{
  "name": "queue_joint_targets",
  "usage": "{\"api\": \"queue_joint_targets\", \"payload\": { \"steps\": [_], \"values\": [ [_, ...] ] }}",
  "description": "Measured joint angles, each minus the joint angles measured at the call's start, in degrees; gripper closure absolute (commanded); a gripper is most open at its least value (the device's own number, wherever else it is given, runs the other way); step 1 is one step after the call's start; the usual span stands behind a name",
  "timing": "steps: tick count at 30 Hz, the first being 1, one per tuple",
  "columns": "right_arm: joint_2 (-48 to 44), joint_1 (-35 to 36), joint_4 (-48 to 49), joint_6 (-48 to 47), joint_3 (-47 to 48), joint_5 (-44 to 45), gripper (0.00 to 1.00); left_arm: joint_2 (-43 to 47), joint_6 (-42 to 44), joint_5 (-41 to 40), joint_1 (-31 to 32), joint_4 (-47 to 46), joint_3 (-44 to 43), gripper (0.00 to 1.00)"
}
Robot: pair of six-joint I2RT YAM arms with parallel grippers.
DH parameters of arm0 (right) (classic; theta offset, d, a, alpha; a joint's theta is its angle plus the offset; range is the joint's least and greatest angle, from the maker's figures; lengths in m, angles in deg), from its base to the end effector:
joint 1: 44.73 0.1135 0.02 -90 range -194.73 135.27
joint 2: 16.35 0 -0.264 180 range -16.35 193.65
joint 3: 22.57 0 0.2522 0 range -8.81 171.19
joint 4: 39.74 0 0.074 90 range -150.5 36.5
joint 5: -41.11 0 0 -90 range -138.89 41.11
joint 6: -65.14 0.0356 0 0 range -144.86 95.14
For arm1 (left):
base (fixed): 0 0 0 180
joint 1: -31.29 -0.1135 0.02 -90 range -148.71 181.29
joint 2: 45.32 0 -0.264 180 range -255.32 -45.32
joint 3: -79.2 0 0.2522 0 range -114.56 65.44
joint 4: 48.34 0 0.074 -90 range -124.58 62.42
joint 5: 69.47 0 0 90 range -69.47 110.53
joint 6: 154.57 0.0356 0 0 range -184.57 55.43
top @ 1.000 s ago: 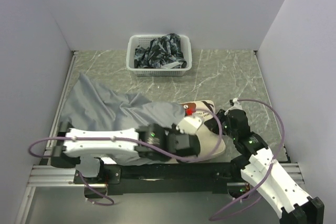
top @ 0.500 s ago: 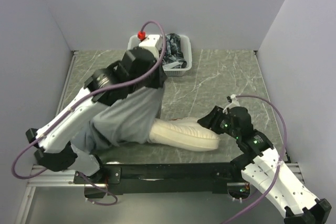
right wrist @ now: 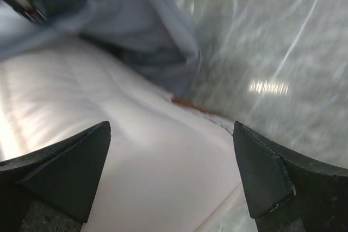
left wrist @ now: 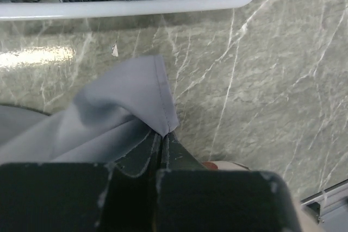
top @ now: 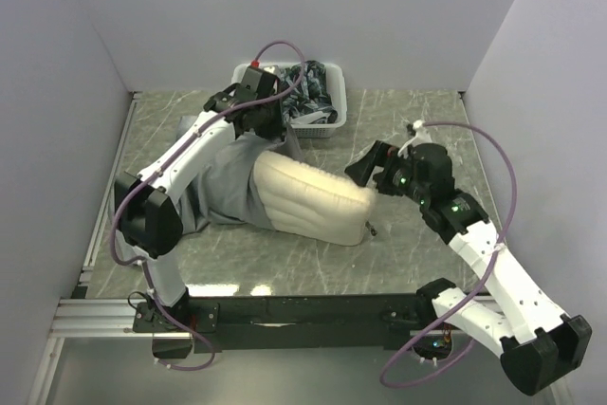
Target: Put the pillow into the pillowcase
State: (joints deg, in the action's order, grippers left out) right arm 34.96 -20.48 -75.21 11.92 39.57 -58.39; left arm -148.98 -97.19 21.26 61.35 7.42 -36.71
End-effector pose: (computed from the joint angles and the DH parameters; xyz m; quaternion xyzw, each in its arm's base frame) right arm 0.1816 0.0883 0.3215 0.0471 0.8387 0.3333 0.4282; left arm 0.3531 -0.2049 0.3481 -0.0180 0.9186 -0.2103 0.3340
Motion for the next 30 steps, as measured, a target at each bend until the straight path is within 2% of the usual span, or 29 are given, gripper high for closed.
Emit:
{"api": "queue_joint_targets", "payload": {
  "steps": [4,10,15,24,28,30],
  "values": [
    [-0.5,-2.6,1.8,-3.2,3.8,0.5,0.00,-0.2,0.0,1.4,-0.7,-1.7,1.6,0.99],
    [-7.0,-2.9,5.9,-8.2,3.5,2.1,0.00,-0.2,0.1,3.8,-1.5,-6.4,3.0,0.99],
    [-10.9,-2.9,11.1,-10.3,-2.5,3.1,0.00,-0.2,0.1,5.0,-1.5,-9.4,7.0,0.99],
    [-10.5,-3.0,21.5,-10.1,-14.9,2.1,0.00,0.4,0.3,6.8,-1.5,-12.6,9.1,0.99],
    [-11.9,-3.0,24.8,-9.8,-15.9,0.7,0.00,0.4,0.5,7.1,-1.2,-12.7,9.1,0.99],
    [-11.8,-3.0,25.8,-9.6,-15.9,-0.7,0.05,0.4,0.7,7.1,-0.9,-12.9,9.1,0.98]
  ]
}}
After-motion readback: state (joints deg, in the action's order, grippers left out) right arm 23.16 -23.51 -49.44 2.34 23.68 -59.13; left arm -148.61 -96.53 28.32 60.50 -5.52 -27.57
